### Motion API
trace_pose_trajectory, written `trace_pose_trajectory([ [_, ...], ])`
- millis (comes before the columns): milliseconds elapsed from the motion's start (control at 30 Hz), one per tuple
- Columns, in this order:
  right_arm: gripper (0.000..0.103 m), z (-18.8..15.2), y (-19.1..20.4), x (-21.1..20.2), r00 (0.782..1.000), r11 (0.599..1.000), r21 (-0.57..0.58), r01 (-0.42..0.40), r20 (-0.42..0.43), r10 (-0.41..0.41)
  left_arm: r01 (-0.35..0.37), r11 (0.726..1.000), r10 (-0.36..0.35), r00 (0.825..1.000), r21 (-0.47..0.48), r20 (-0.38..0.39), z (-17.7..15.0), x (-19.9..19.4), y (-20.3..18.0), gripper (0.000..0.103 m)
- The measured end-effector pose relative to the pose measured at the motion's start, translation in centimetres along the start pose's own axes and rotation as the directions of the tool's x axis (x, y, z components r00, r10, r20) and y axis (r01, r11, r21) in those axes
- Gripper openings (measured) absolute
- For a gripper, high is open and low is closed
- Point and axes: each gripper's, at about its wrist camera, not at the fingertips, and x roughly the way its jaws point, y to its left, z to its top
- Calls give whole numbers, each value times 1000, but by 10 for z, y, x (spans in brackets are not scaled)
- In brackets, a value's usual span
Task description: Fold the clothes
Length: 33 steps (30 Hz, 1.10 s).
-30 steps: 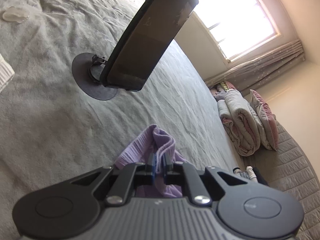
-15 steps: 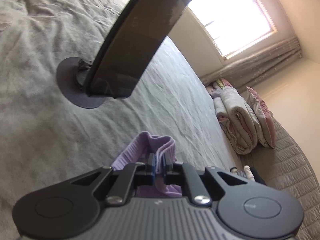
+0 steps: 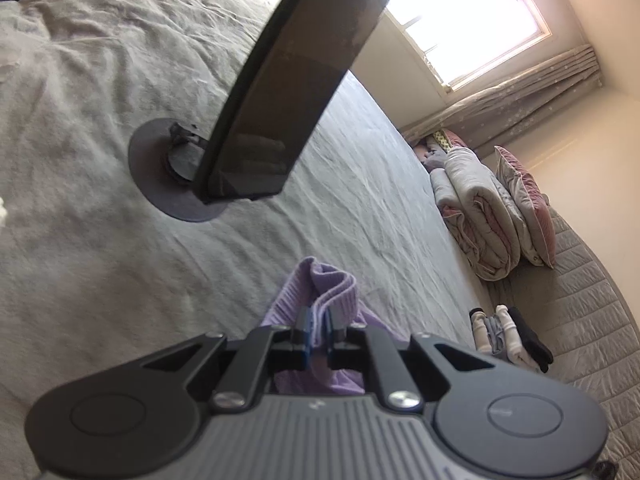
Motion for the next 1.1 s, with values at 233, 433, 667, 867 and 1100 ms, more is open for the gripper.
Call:
trace_pose_trajectory([
  [233, 10, -27, -5, 3, 993, 998, -59, 35, -114, -42, -95, 995, 95, 995, 28, -12, 0, 4, 1, 7],
  [433, 10, -53, -19, 15, 971, 991, -106, 83, -215, -105, -210, 971, 208, 978, 111, 26, -6, 0, -10, 15],
  [667, 24, -48, -23, 12, 956, 989, -100, 105, -265, -128, -337, 911, 316, 941, 239, 123, -19, -17, -38, 28],
  [867, 35, -27, -29, -1, 952, 983, -97, 158, -251, -178, -316, 902, 280, 947, 295, 158, -29, -30, -64, 37],
  [1100, 35, 8, -43, -9, 954, 975, -58, 216, -200, -224, -205, 904, 186, 979, 375, 86, -51, -14, -98, 41],
])
